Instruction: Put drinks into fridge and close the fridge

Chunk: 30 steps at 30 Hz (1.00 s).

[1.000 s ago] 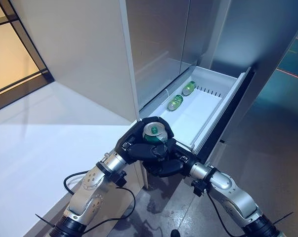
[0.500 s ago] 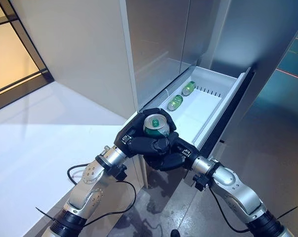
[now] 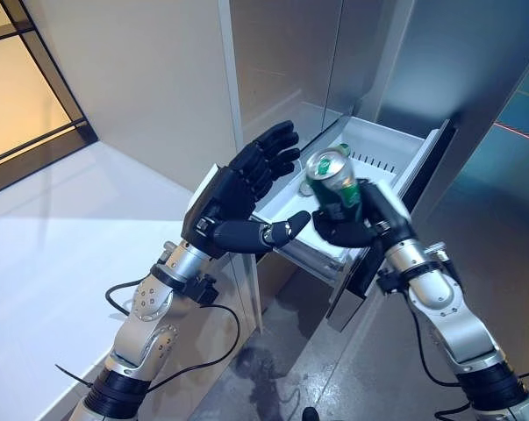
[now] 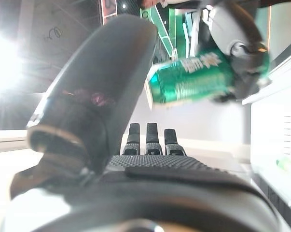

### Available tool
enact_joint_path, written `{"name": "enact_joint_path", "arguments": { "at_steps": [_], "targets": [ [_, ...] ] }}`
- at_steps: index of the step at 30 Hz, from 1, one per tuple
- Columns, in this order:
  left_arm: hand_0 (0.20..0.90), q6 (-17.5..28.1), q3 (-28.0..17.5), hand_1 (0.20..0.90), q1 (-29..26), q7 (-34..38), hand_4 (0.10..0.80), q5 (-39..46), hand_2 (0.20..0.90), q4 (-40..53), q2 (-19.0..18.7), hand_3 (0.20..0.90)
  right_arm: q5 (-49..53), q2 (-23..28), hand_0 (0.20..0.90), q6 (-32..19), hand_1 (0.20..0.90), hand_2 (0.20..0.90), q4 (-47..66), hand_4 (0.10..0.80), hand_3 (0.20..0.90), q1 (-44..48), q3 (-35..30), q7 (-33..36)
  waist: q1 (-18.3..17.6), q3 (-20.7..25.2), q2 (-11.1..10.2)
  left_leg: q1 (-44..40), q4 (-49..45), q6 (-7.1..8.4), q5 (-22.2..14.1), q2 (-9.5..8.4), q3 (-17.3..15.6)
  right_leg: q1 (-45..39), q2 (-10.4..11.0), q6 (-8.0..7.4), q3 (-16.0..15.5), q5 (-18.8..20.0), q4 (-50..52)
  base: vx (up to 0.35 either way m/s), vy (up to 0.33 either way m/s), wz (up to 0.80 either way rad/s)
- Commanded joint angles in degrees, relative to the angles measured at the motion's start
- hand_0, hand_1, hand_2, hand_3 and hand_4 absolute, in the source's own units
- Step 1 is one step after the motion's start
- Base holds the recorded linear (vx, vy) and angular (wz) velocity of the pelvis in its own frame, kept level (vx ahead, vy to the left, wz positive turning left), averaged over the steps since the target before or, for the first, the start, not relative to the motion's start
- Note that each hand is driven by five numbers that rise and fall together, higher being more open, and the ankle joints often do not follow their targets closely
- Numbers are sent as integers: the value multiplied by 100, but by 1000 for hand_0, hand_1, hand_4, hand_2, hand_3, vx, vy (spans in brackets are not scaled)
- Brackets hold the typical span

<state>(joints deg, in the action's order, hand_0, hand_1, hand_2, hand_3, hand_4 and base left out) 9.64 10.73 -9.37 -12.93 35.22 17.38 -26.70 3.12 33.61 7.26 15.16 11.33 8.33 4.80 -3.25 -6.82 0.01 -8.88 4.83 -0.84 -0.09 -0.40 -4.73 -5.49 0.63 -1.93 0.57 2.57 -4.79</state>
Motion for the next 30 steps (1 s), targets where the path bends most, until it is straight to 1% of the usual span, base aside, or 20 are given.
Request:
{"name": "enact_joint_path", "arguments": {
  "at_steps": [1, 5, 8, 12, 14, 16, 17, 18, 19, 21, 22, 23, 25, 26, 28, 30],
  "targets": [
    [900, 279, -142, 900, -465, 21, 800, -137, 900, 89, 138, 900, -418, 86, 300, -1189, 300, 300, 416, 100, 200, 1347, -673, 531, 8, 566, -78, 73, -177, -177, -394, -246, 250, 173, -262, -170, -50, -559, 747, 0, 0, 0],
    [900, 85, -132, 900, -368, -109, 800, -61, 900, -59, 180, 900, -563, 289, 300, -1140, 300, 300, 291, 100, 200, 1527, -769, 701, 39, 549, -96, 97, -192, -190, -410, -245, 257, 193, -267, -161, -49, -552, 748, 0, 0, 0],
    [900, -92, -40, 900, -247, -181, 800, 67, 900, -250, 264, 900, -657, 453, 300, -1010, 300, 300, 132, 100, 200, 1793, -723, 927, 73, 533, -112, 113, -224, -195, -434, -245, 257, 204, -270, -152, -60, -554, 765, 0, 0, 0],
    [900, -194, 107, 900, -49, -178, 800, 527, 900, -546, 399, 900, -696, 590, 300, -810, 300, 300, -178, 100, 200, 2159, -613, 1105, 134, 524, -127, 140, -253, -184, -458, -241, 270, 206, -280, -126, -91, -565, 783, 8, -2, 0],
    [900, -267, 152, 900, 120, -335, 800, 740, 900, -708, 473, 900, -759, 676, 300, -707, 300, 300, -359, 100, 200, 2322, -580, 1101, 170, 532, -133, 152, -242, -167, -456, -232, 270, 210, -279, -116, -121, -571, 781, 20, -4, 1],
    [900, -524, 246, 900, 333, -634, 800, 982, 900, -868, 530, 900, -803, 808, 300, -531, 300, 300, -515, 100, 200, 2490, -532, 1103, 214, 536, -146, 171, -252, -141, -448, -226, 275, 207, -270, -117, -163, -571, 773, 70, -8, 2],
    [900, -740, 342, 900, 494, -857, 800, 1023, 900, -977, 538, 900, -819, 896, 300, -441, 300, 300, -669, 100, 200, 2611, -491, 1113, 242, 545, -144, 137, -241, -138, -493, -220, 282, 168, -263, -123, -188, -623, 765, 107, -12, 3],
    [900, -793, 462, 900, 651, -1042, 800, 976, 900, -1045, 512, 900, -759, 1007, 300, -400, 300, 300, -833, 100, 200, 2732, -459, 1136, 282, 545, -154, 140, -257, -136, -496, -222, 288, 156, -255, -125, -223, -623, 756, 100, -10, 3],
    [900, -828, 490, 900, 692, -1103, 800, 952, 900, -1065, 508, 900, -771, 1026, 300, -398, 300, 300, -890, 100, 200, 2772, -443, 1142, 290, 539, -153, 135, -263, -135, -500, -222, 290, 148, -254, -126, -229, -628, 756, 50, -17, 4],
    [900, -1299, 666, 900, 935, -1483, 800, 862, 900, -1245, 456, 900, -775, 1210, 300, -382, 300, 300, -1206, 100, 200, 2997, -372, 1156, 354, 531, -167, 161, -291, -135, -502, -223, 293, 145, -247, -119, -279, -631, 748, 48, -15, 2],
    [900, -1301, 664, 900, 935, -1486, 800, 859, 900, -1245, 460, 900, -772, 1213, 300, -385, 300, 300, -1215, 100, 200, 3005, -365, 1157, 353, 531, -164, 163, -293, -135, -504, -223, 293, 146, -247, -119, -279, -631, 748, 50, -16, 3],
    [900, -1487, 792, 900, 1061, -1630, 800, 812, 900, -1346, 386, 900, -754, 1353, 300, -345, 300, 300, -1382, 100, 200, 3153, -326, 1115, 392, 517, -164, 181, -306, -133, -501, -220, 304, 148, -243, -116, -311, -640, 751, 0, 0, 0],
    [900, -1707, 928, 900, 1220, -1815, 800, 729, 900, -1547, 328, 900, -740, 1486, 300, -319, 300, 300, -1612, 100, 200, 3309, -266, 1045, 431, 486, -162, 199, -325, -129, -501, -218, 311, 157, -238, -114, -346, -648, 764, 43, -23, 3],
    [900, -1752, 1027, 900, 1362, -1929, 800, 508, 900, -1707, 265, 900, -647, 1581, 300, -210, 300, 300, -1816, 100, 200, 3442, -183, 971, 476, 455, -170, 221, -337, -127, -490, -218, 317, 166, -227, -119, -368, -646, 768, 37, -23, 3],
    [900, -1854, 1127, 900, 1460, -2064, 800, 368, 900, -1918, 186, 900, -487, 1683, 300, -65, 300, 300, -2049, 100, 200, 3616, -34, 850, 513, 431, -173, 255, -364, -125, -475, -218, 321, 181, -212, -121, -393, -645, 776, 37, -19, 7],
    [900, -1843, 1205, 900, 1535, -2104, 800, 305, 900, -2096, 159, 900, -345, 1745, 300, -80, 300, 300, -2342, 100, 200, 3752, 106, 826, 559, 395, -179, 297, -412, -129, -474, -220, 331, 202, -197, -116, -420, -652, 802, 30, -15, 14]
  ]
}}
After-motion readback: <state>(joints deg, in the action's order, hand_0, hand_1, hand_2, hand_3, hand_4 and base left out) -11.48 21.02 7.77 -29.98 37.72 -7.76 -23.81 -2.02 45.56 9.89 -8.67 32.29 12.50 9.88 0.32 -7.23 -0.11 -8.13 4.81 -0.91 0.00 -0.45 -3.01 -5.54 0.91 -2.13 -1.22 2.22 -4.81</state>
